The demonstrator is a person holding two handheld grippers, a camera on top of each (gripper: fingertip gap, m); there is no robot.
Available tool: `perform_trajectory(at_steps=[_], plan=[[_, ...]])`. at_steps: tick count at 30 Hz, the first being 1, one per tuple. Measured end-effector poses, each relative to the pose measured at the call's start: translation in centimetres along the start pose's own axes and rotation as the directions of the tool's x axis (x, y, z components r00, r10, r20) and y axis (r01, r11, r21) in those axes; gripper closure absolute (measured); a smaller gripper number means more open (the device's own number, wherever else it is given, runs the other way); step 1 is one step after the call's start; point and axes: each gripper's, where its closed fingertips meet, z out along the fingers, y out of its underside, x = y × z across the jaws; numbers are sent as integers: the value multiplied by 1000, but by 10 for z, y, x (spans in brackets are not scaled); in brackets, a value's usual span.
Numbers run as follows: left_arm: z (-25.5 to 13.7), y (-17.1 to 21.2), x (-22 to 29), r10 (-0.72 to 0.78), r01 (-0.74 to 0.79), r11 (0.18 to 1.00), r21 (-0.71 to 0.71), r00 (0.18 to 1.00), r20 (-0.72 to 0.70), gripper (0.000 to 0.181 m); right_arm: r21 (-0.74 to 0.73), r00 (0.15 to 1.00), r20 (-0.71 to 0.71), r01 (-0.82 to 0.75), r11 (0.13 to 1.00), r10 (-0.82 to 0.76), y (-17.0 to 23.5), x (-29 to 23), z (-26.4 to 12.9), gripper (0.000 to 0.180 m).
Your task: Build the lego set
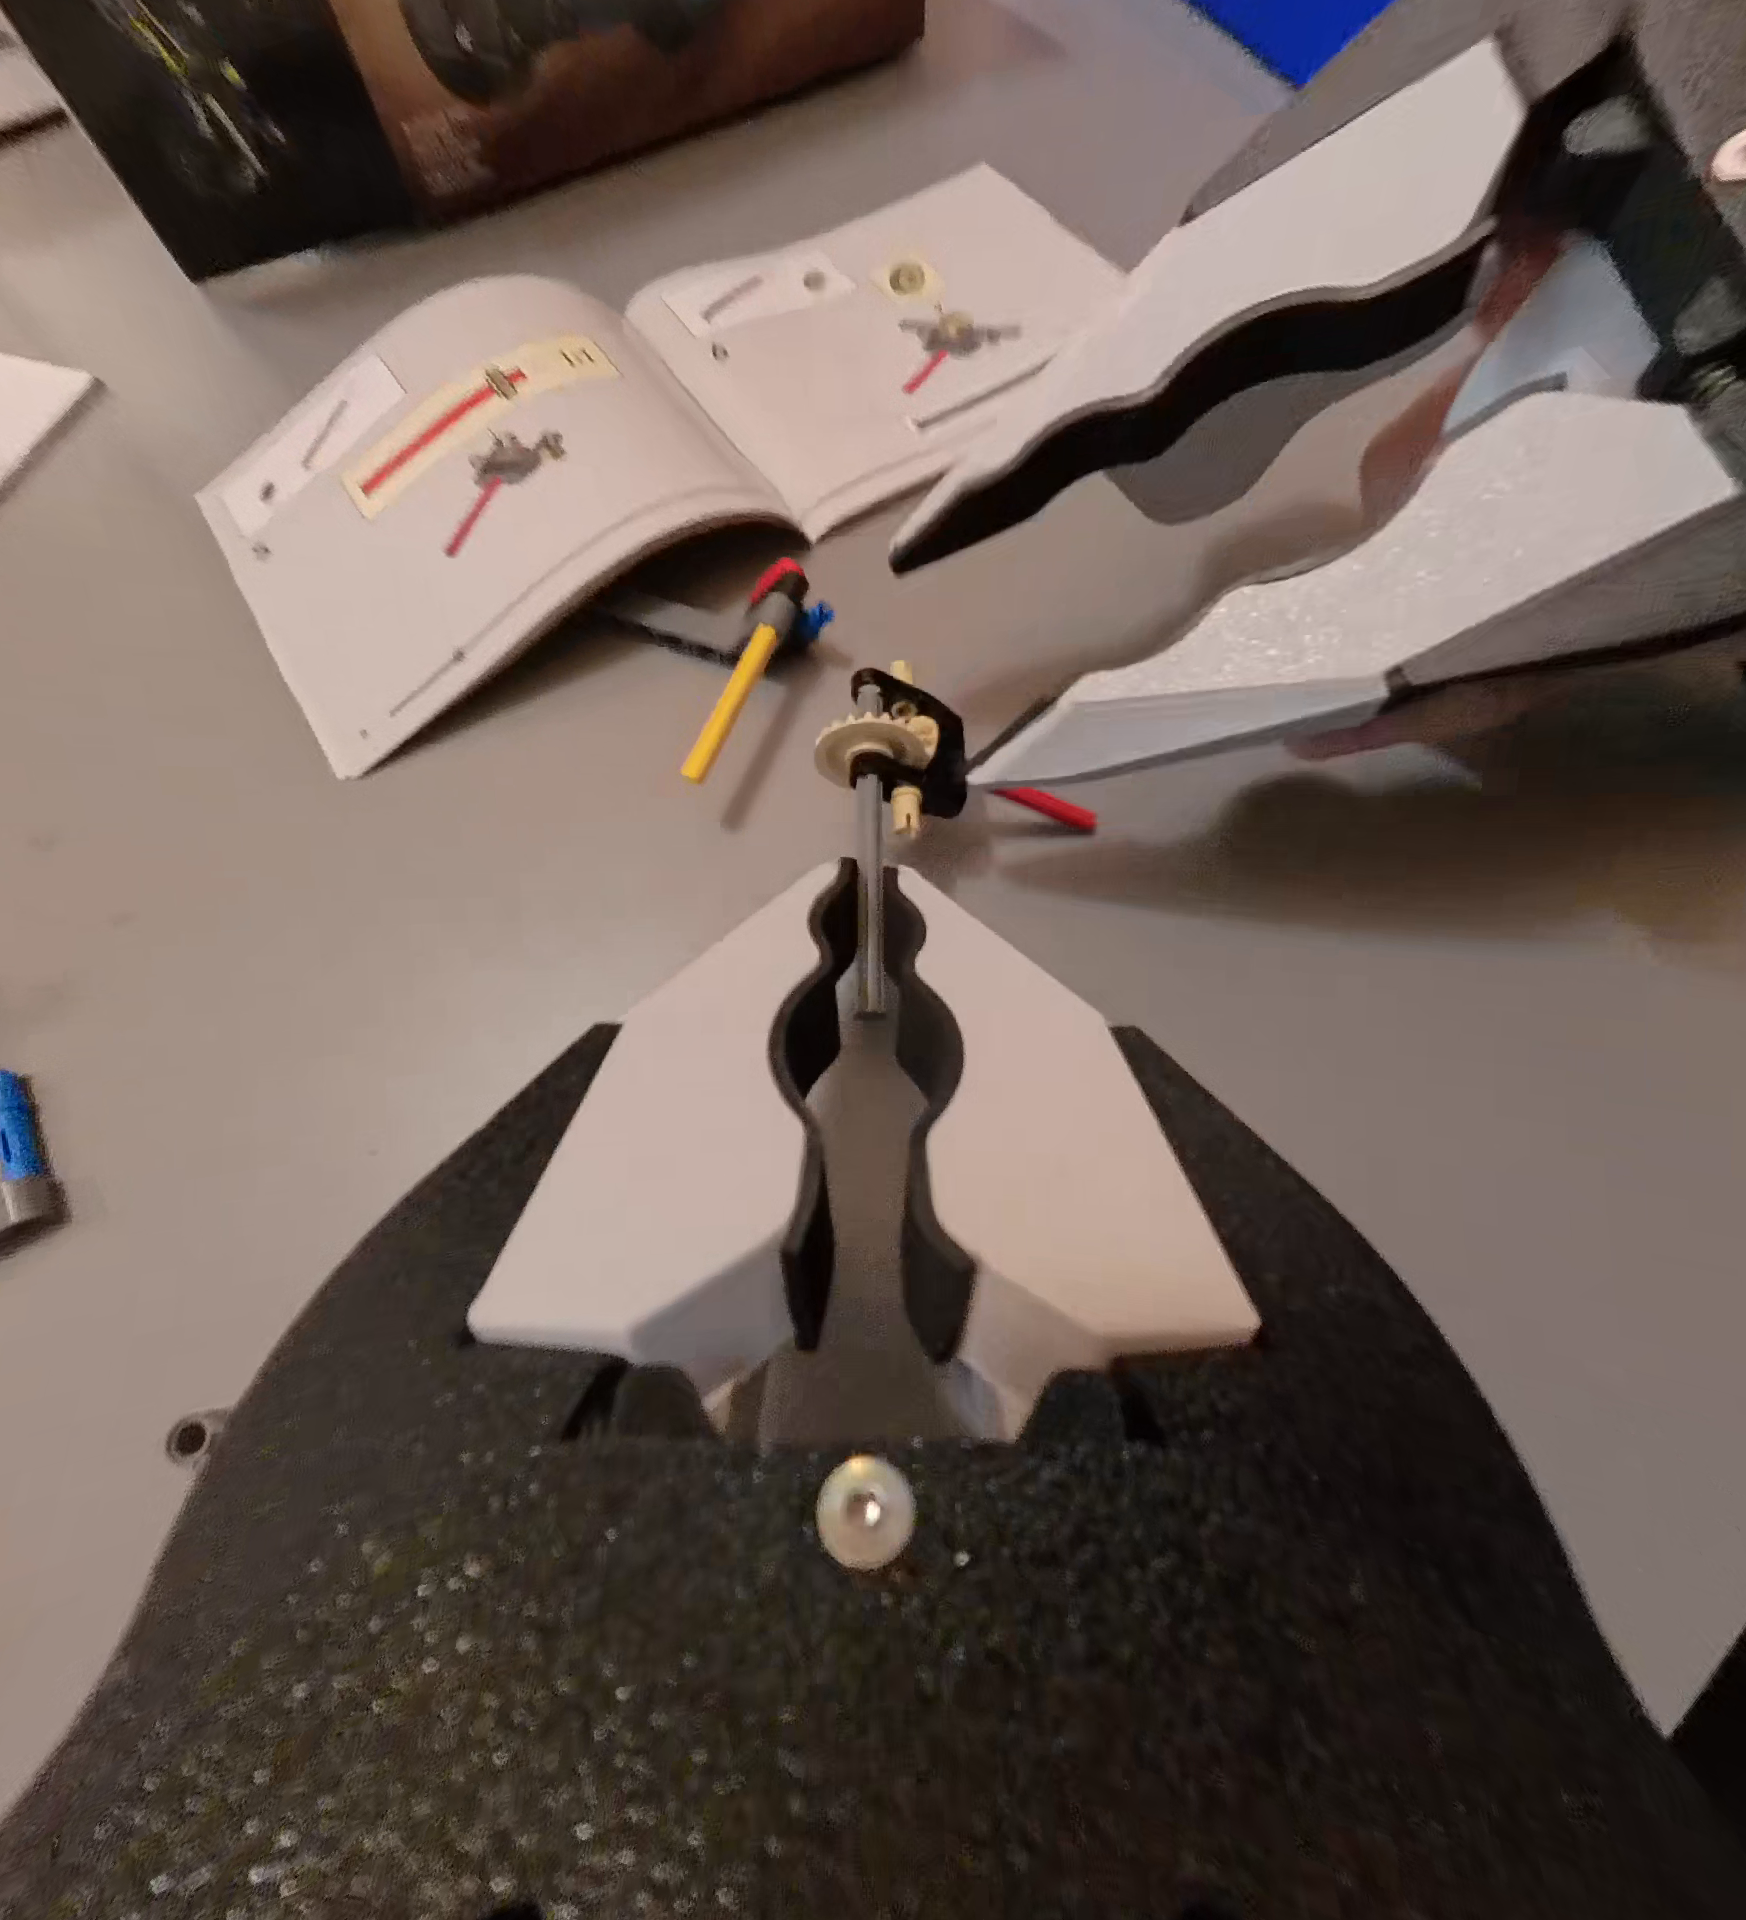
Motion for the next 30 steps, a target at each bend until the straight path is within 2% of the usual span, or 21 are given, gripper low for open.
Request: perform_trajectory(at_steps=[1, 5, 7, 10, 16, 22, 25, 30], plan=[[-1, -5, -1, -8, 7, 999, 33, 1000, 5, 179, 17, 998, -20, -55, 998, 55, -2, 7, -2, 136], [-6, -21, -10, -10, 2, 990, 139, 998, 59, 179, 81, 979, -1, -201, 976, 202, -14, 11, -3, 131], [-9, -27, -10, -47, 39, 982, 184, 998, 36, 179, 105, 981, -12, -193, 975, 196, -20, 9, -1, 137], [-15, -36, -8, -117, 119, 960, 252, 993, -23, 179, 58, 987, -56, -149, 987, 152, -15, 10, 7, 140], [-21, -43, 5, -234, 282, 913, 295, 954, -187, 178, 156, 986, -60, -143, 977, 154, -31, 9, 3, 145], [-31, -53, 19, -405, 562, 779, 276, 789, -463, 178, 222, 986, -130, -78, 972, 108, -43, 9, -5, 156], [-39, -57, 23, -425, 621, 738, 262, 731, -534, 178, 260, 979, -177, -55, 964, 103, -49, 9, -9, 157], [-53, -66, 39, -417, 668, 709, 226, 655, -630, 179, 339, 967, -238, -7, 941, 93, -56, 6, -19, 146]])
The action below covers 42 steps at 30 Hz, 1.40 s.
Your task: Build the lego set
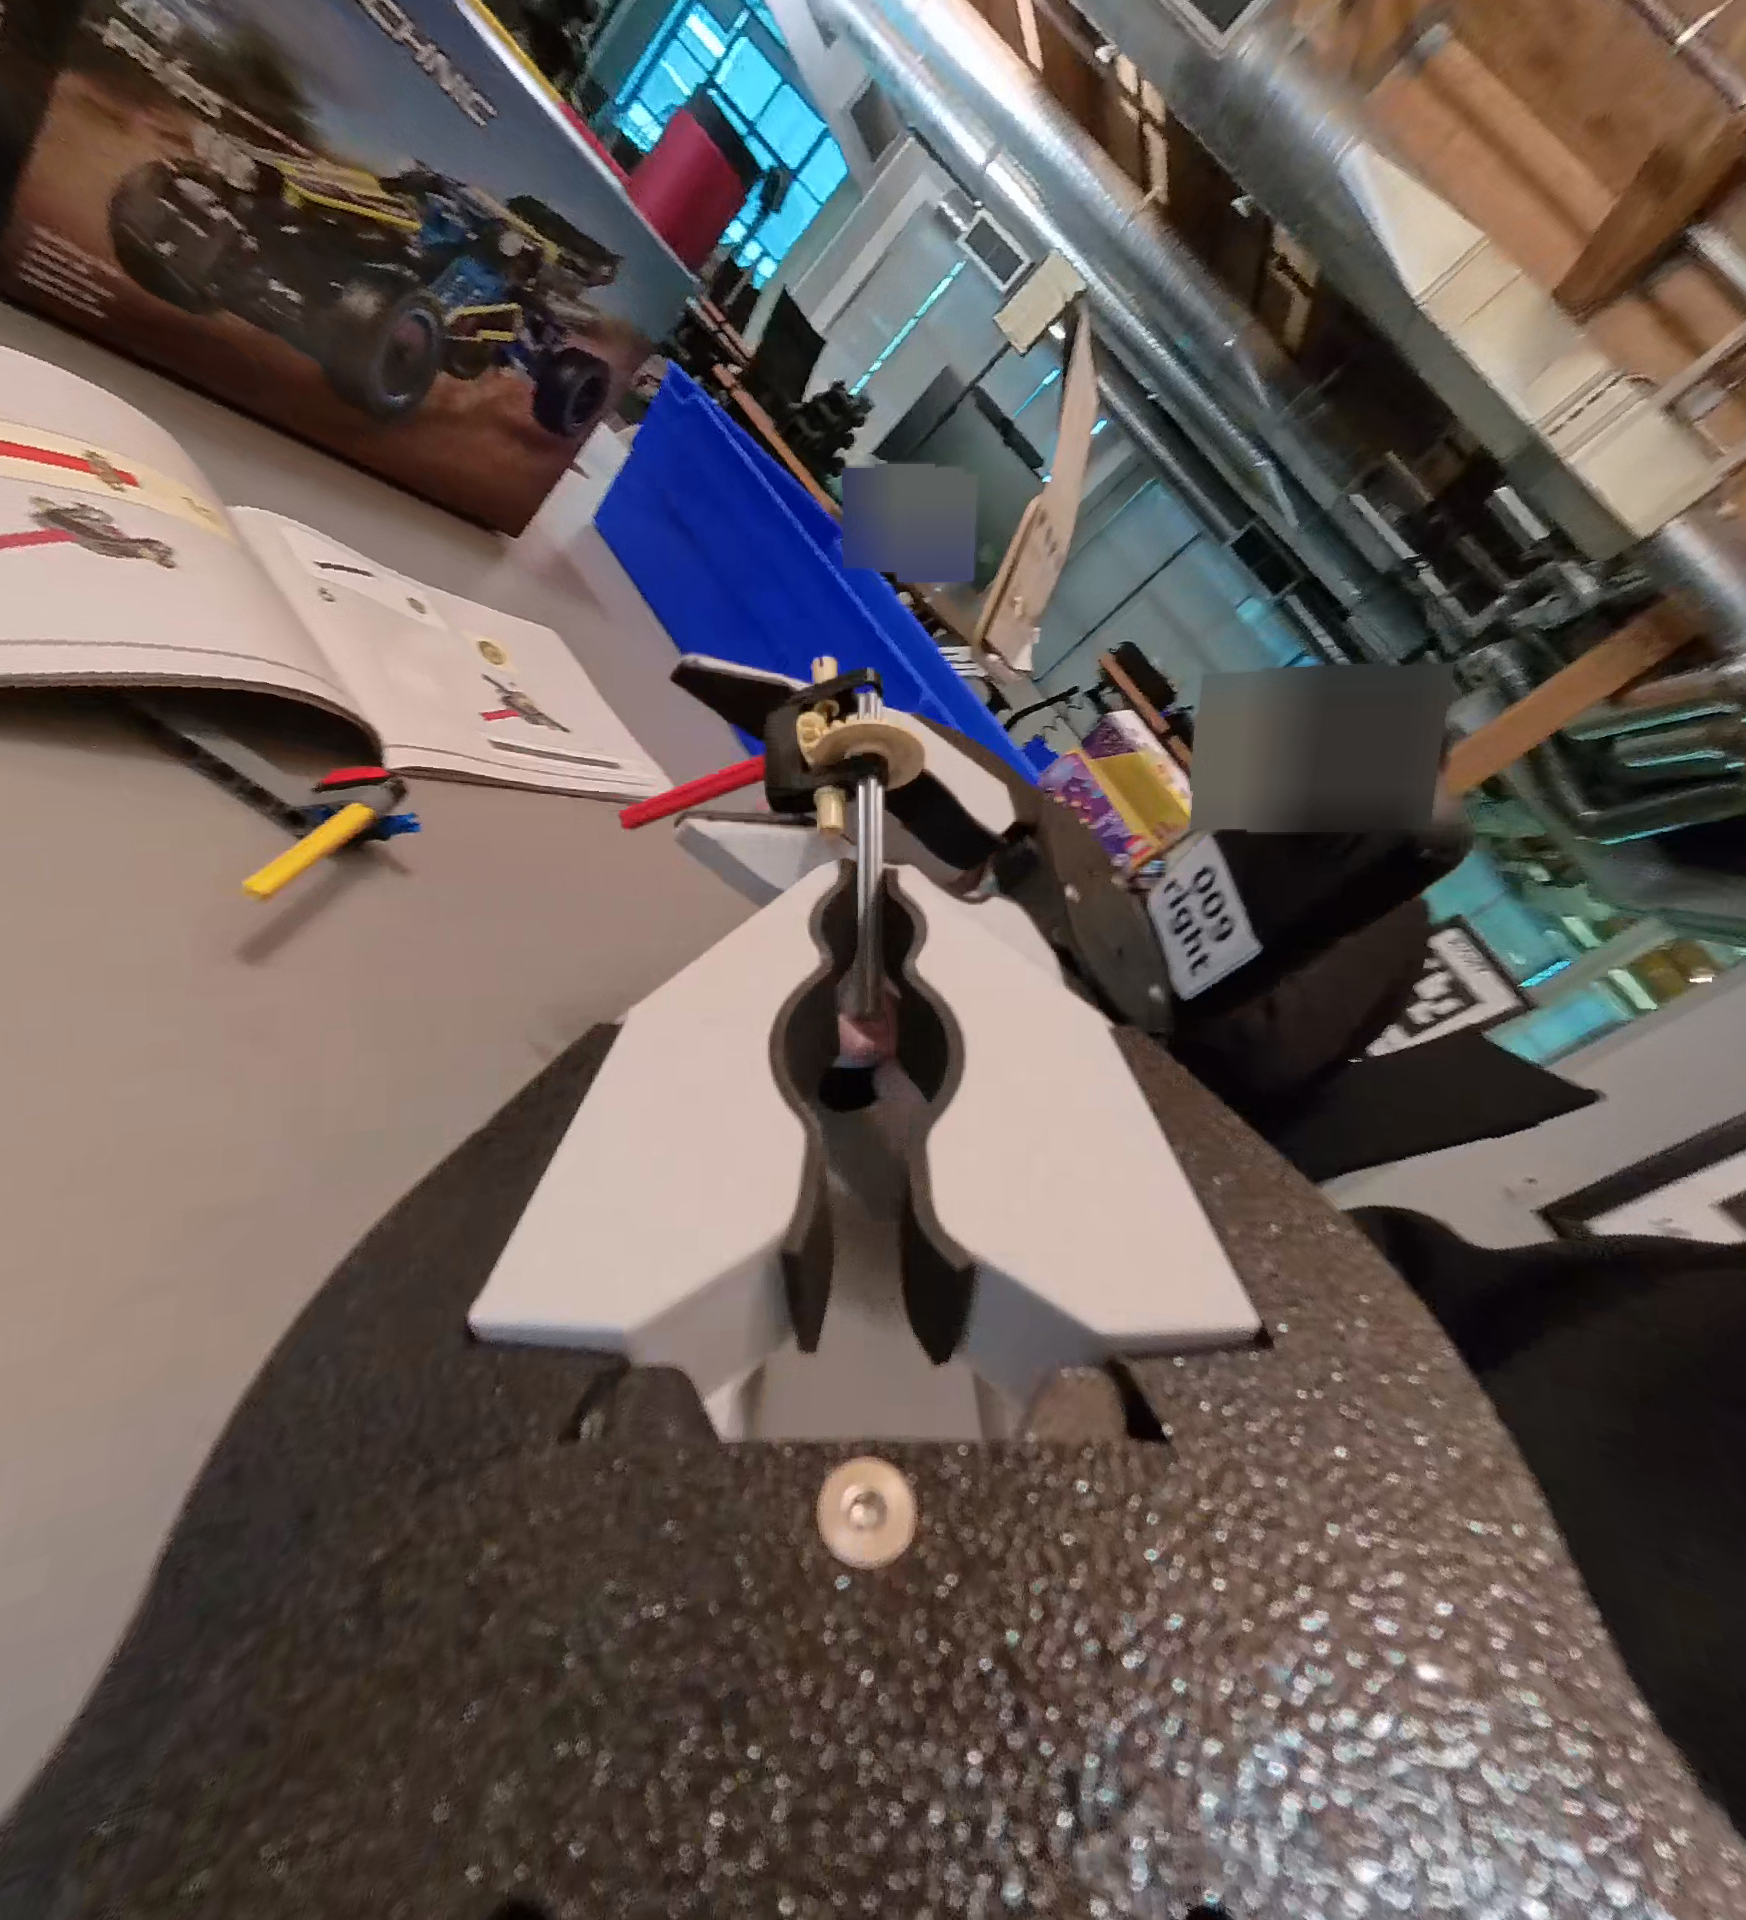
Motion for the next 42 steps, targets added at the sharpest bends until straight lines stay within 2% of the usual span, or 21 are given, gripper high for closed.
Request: perform_trajectory(at_steps=[7, 13, 15, 16, 17, 20, 21, 23, 24, 26, 29, 33, 36, 37, 40, 42], plan=[[0, 6, 32, -149, 140, 988, -62, 972, -179, 178, 101, 987, -113, 125, 987, -113, -21, -1, -27, 153], [0, 20, 39, -185, 165, 980, -108, 958, -217, 178, 20, 968, -163, 197, 980, -191, -15, -7, -41, 158], [-1, 20, 37, -173, 154, 982, -107, 963, -205, 178, -39, 965, -153, 209, 977, -212, -7, -11, -43, 169], [-1, 21, 32, -138, 120, 987, -110, 975, -174, 178, -86, 951, -199, 225, 970, -238, -3, -5, -45, 177], [-1, 23, 28, -112, 95, 988, -118, 982, -152, 178, -109, 944, -202, 241, 964, -259, -1, -5, -44, 178], [-1, 24, 26, -164, 143, 981, -134, 973, -160, 178, -127, 959, -157, 217, 968, -235, 6, -10, -40, 177], [-1, 23, 26, -176, 156, 979, -127, 970, -167, 178, -97, 955, -157, 238, 966, -252, 3, -10, -41, 171], [-2, 23, 31, -202, 178, 974, -138, 961, -191, 179, -76, 952, -174, 244, 967, -254, 4, -9, -41, 144], [-2, 23, 34, -219, 192, 971, -141, 954, -206, 179, -57, 953, -178, 240, 969, -246, 3, -8, -41, 136], [-1, 24, 37, -243, 211, 965, -157, 944, -225, 179, 9, 961, -171, 223, 975, -218, -2, -9, -42, 134], [1, 28, 42, -293, 249, 950, -188, 919, -263, 179, 94, 974, -146, 187, 978, -172, -13, -13, -45, 141], [3, 30, 45, -340, 289, 936, -202, 892, -297, 179, 117, 988, -99, 131, 984, -120, -14, -12, -46, 156], [4, 27, 38, -324, 282, 942, -182, 907, -269, 179, 116, 995, -58, 92, 989, -86, -13, -12, -47, 158], [4, 25, 35, -306, 268, 948, -171, 917, -255, 179, 109, 995, -46, 95, 989, -90, -12, -13, -47, 179], [7, 26, 29, -260, 228, 959, -171, 944, -205, 179, 51, 992, -80, 101, 994, -97, -6, -13, -43, 180], [8, 28, 25, -217, 188, 967, -171, 961, -170, 179, 25, 991, -82, 108, 994, -105, -3, -12, -41, 171]])
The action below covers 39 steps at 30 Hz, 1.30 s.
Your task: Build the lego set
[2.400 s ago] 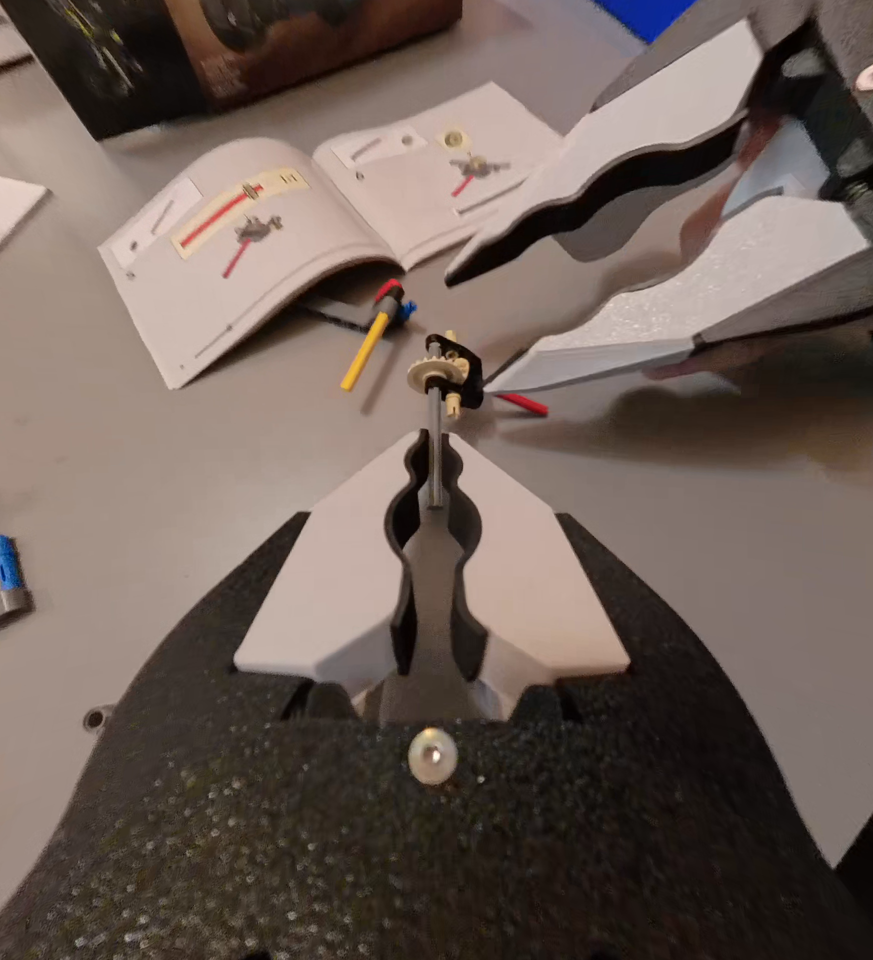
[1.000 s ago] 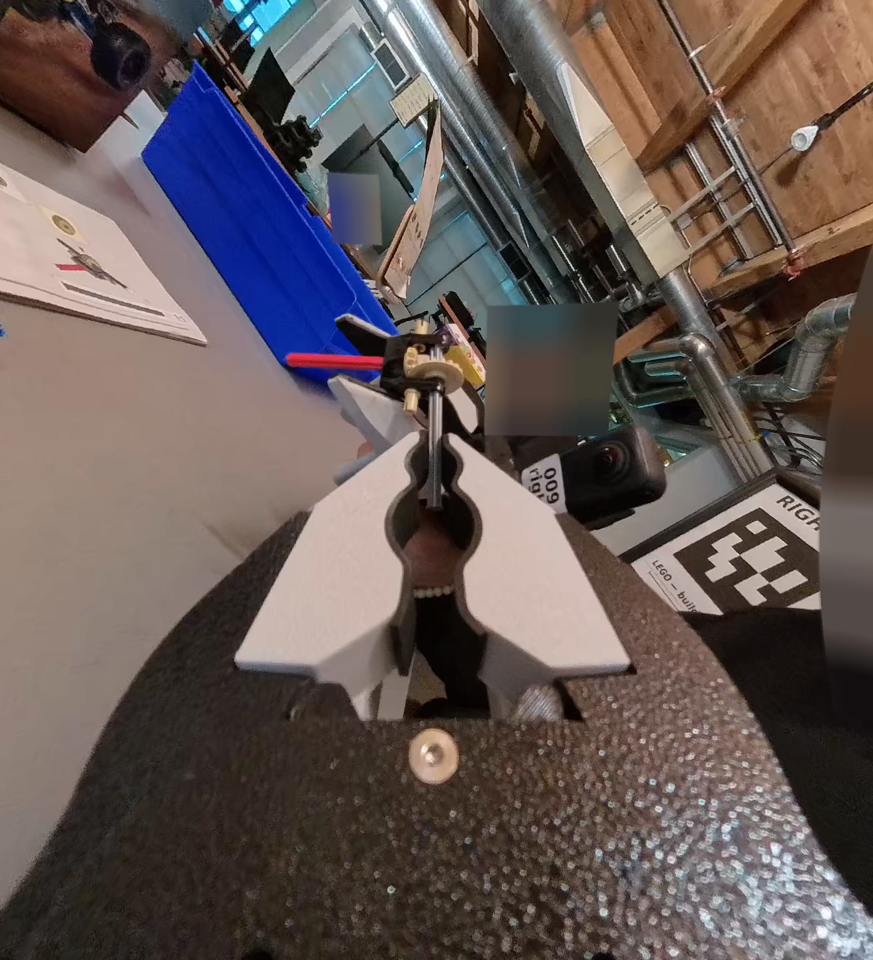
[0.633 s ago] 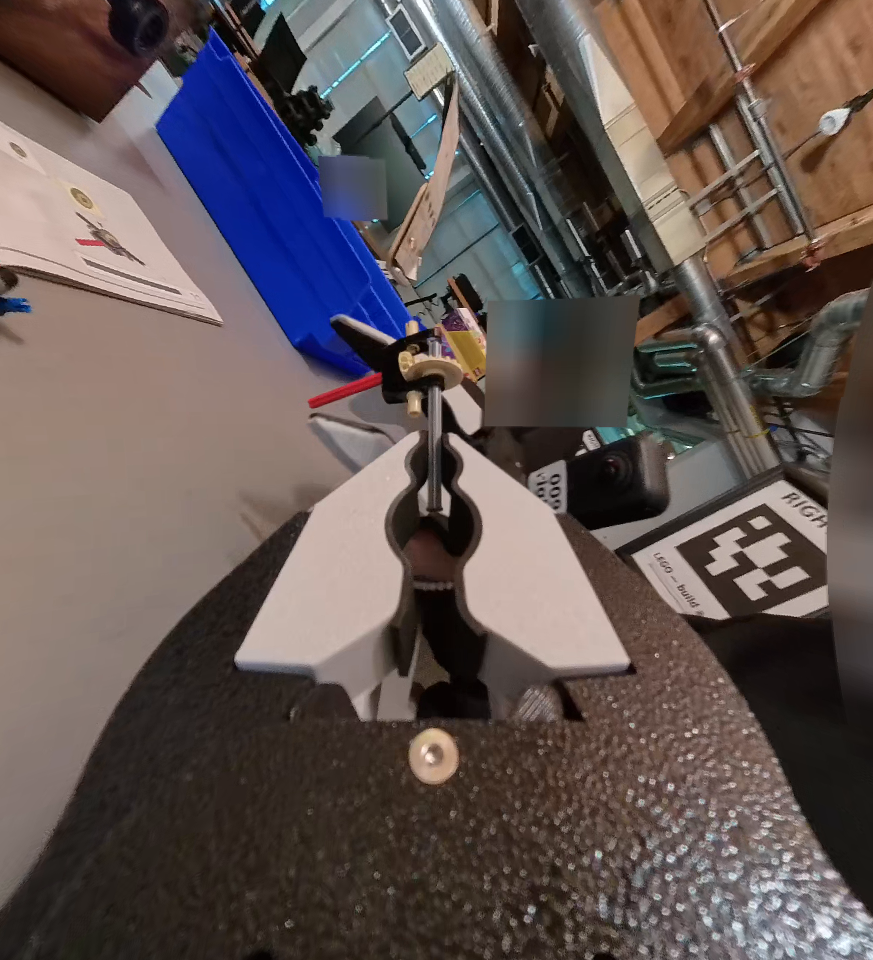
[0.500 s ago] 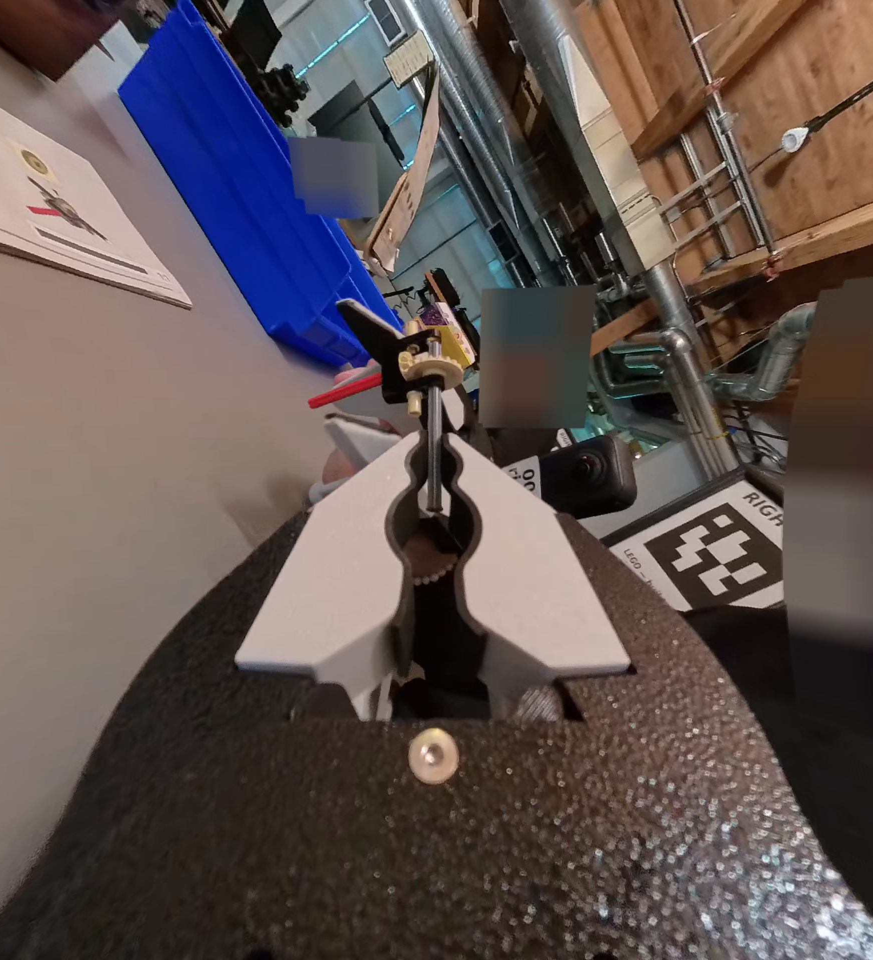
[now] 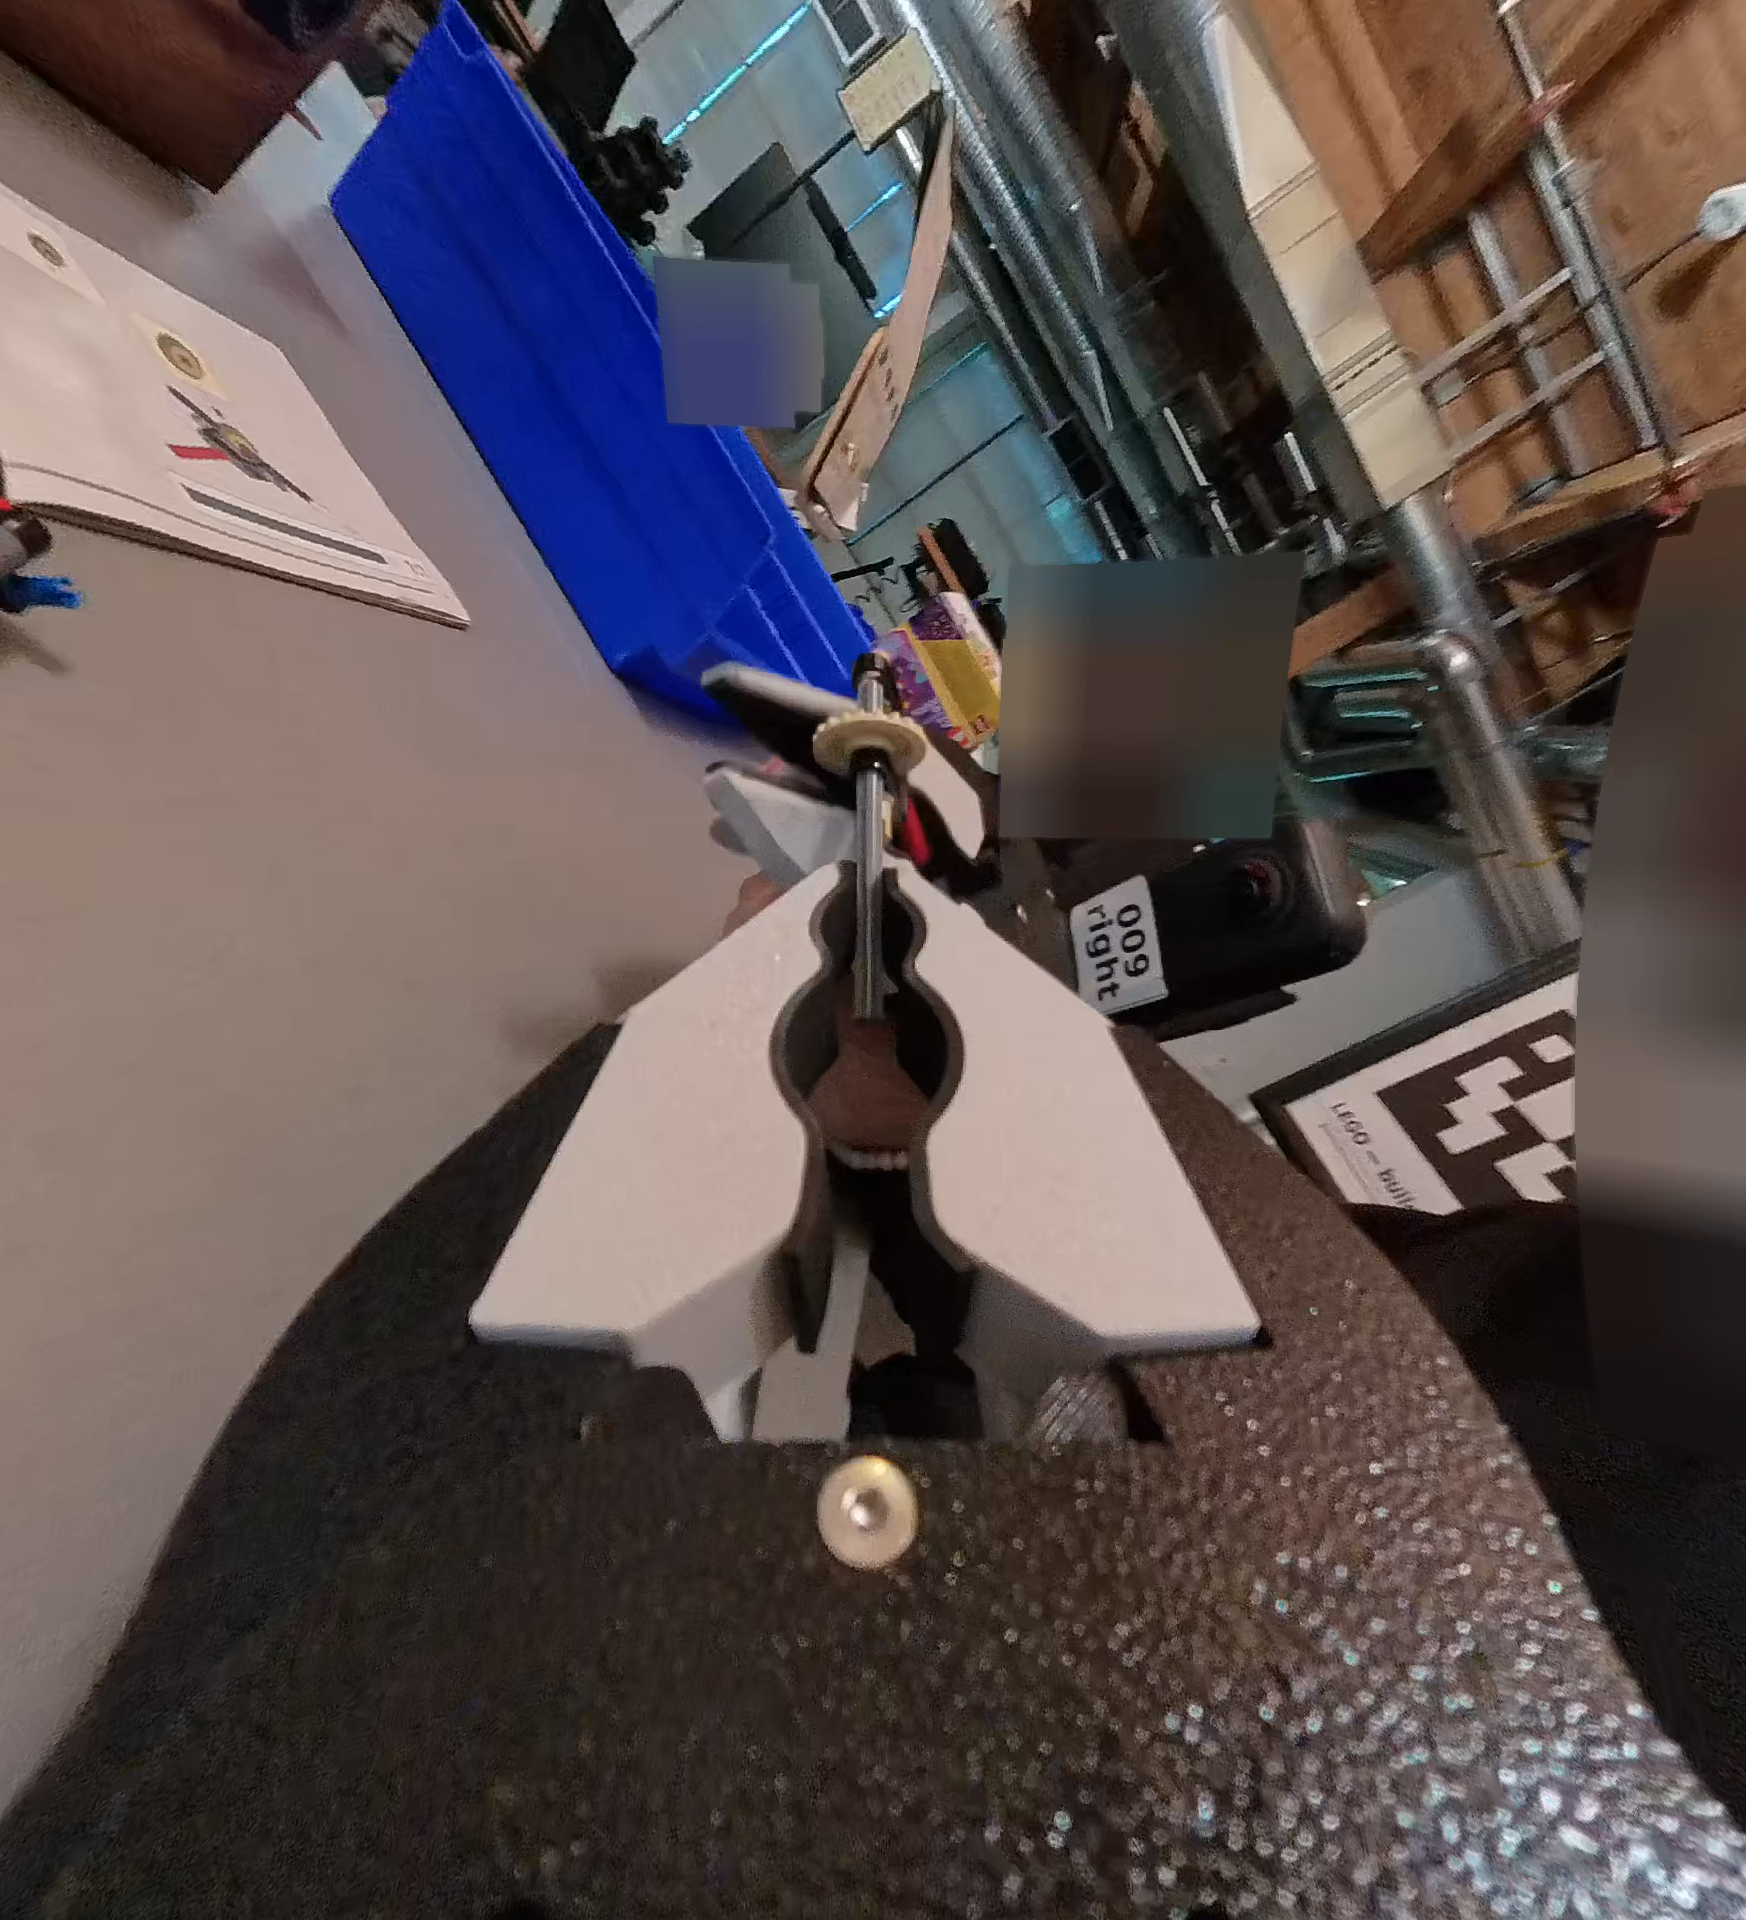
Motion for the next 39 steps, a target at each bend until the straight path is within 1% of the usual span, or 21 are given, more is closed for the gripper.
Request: perform_trajectory(at_steps=[1, 2, 5, 6, 12, 16, 18, 20, 25, 29, 33, 36, 38, 39], plan=[[0, -1, -1, 18, -18, 1000, 2, 1000, 20, 179, -13, 1000, -30, 0, 1000, -1, 2, 5, 0, 158], [0, -1, -2, 42, -42, 999, -1, 998, 40, 179, -23, 999, -43, 5, 1000, -6, 4, 8, 0, 150], [1, -1, -6, 123, -120, 992, -33, 987, 101, 179, -44, 998, -51, 20, 999, -22, 8, 11, 0, 140], [2, 0, -6, 147, -142, 989, -53, 983, 109, 179, -47, 999, -45, 17, 999, -19, 9, 11, 1, 139], [6, -4, -1, 210, -199, 974, -107, 972, 109, 178, -18, 1000, -17, 22, 1000, -22, 6, 10, 3, 144], [8, -8, -1, 202, -191, 974, -122, 975, 91, 179, 20, 999, -54, -5, 1000, 6, 1, 19, 5, 150], [8, -10, 0, 183, -174, 977, -121, 980, 73, 179, 31, 998, -67, -7, 999, 10, 0, 23, 7, 148], [8, -14, 1, 164, -157, 981, -110, 985, 61, 179, 31, 999, -47, -12, 999, 14, -1, 22, 10, 155], [6, -20, -11, 215, -201, 972, -123, 969, 117, 179, -61, 998, -39, 45, 997, -47, 8, 26, 18, 155], [15, -19, -20, 258, -237, 960, -145, 955, 147, 179, -100, 984, -116, 125, 987, -136, 17, 37, 15, 155], [23, -20, -26, 295, -271, 951, -151, 941, 166, 179, -138, 990, -107, 80, 987, -96, 26, 43, 12, 155], [23, -21, -35, 377, -346, 923, -170, 900, 217, 179, -195, 988, -114, 76, 978, -100, 34, 45, 12, 155], [22, -22, -41, 448, -406, 892, -201, 854, 263, 178, -230, 988, -114, 80, 970, -109, 40, 44, 13, 155], [20, -24, -44, 481, -437, 876, -206, 828, 288, 174, -242, 988, -112, 79, 967, -109, 42, 44, 13, 155]])
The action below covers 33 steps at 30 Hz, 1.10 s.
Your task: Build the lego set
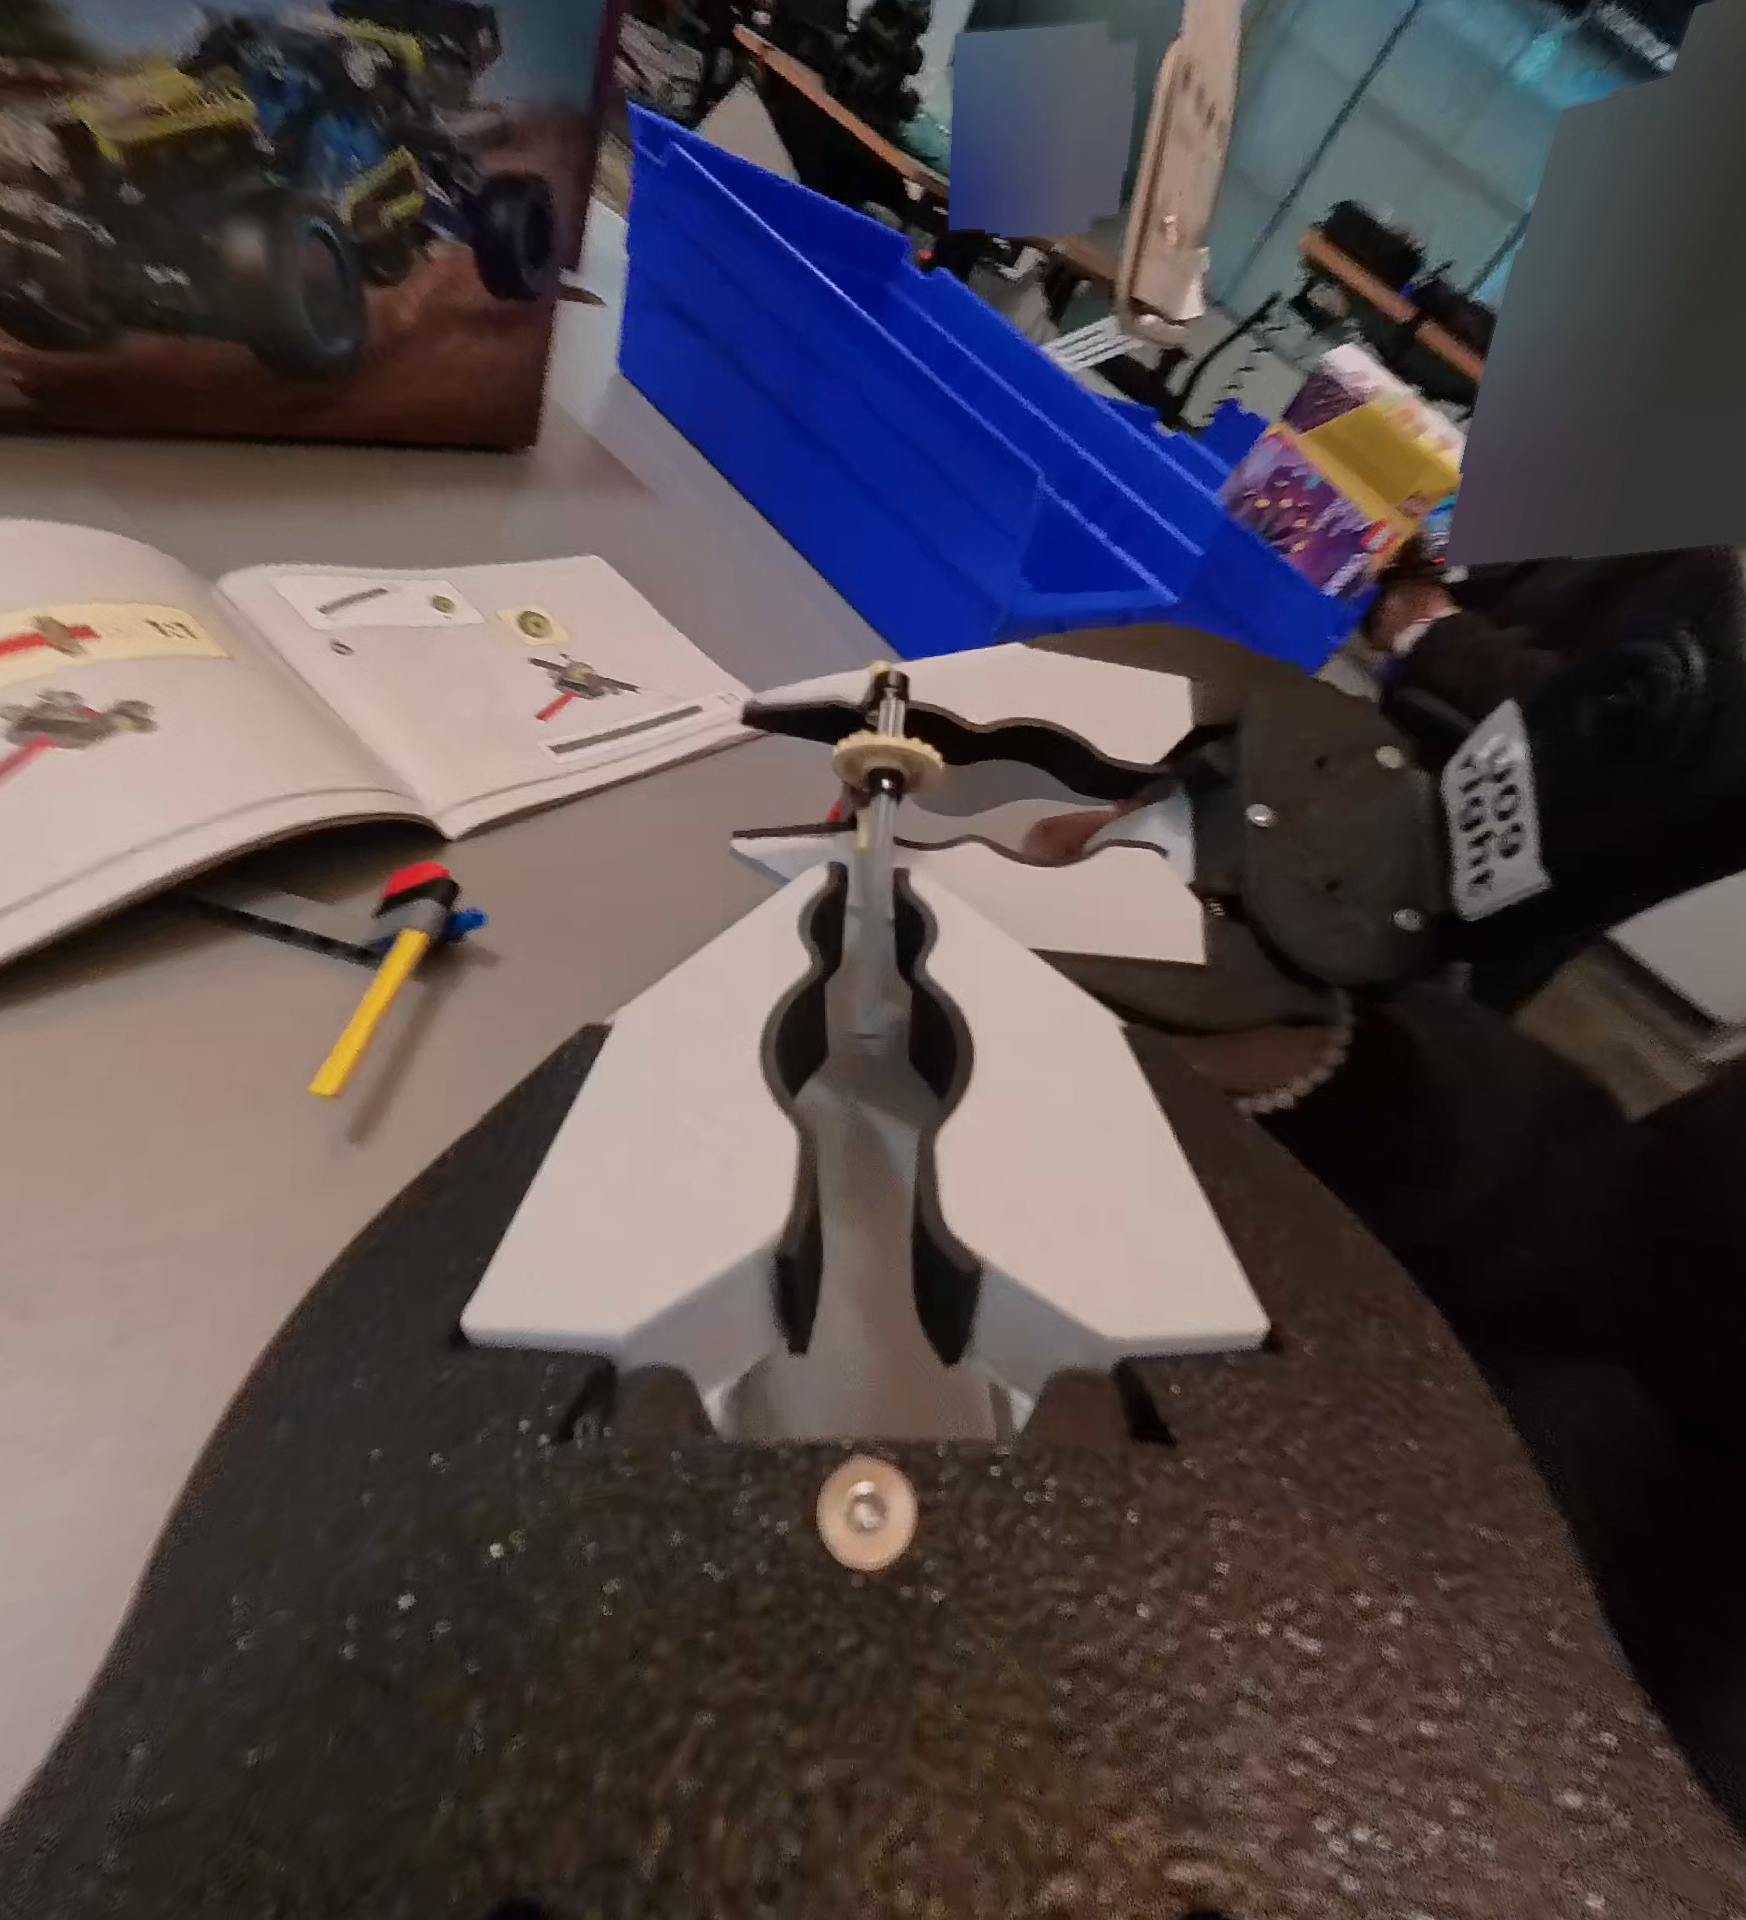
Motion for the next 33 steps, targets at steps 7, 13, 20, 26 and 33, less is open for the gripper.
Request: perform_trajectory(at_steps=[7, 13, 20, 26, 33], plan=[[3, 6, -3, 140, -137, 989, -59, 988, 62, 178, -50, 1000, -5, 4, 999, -5, 6, -1, 1, 156], [6, 16, -6, 196, -186, 975, -121, 977, 85, 179, -69, 1000, -12, -7, 998, 6, 9, 1, 1, 156], [8, 16, -8, 156, -145, 984, -103, 982, 108, 178, -97, 999, -8, -43, 994, 42, 16, 1, 3, 155], [7, 17, -6, 137, -126, 987, -104, 985, 102, 178, -100, 999, 9, -52, 994, 53, 16, 1, 3, 155], [7, 17, -3, 132, -122, 987, -103, 986, 102, 178, -92, 997, 33, -69, 993, 72, 15, -1, 2, 155]])
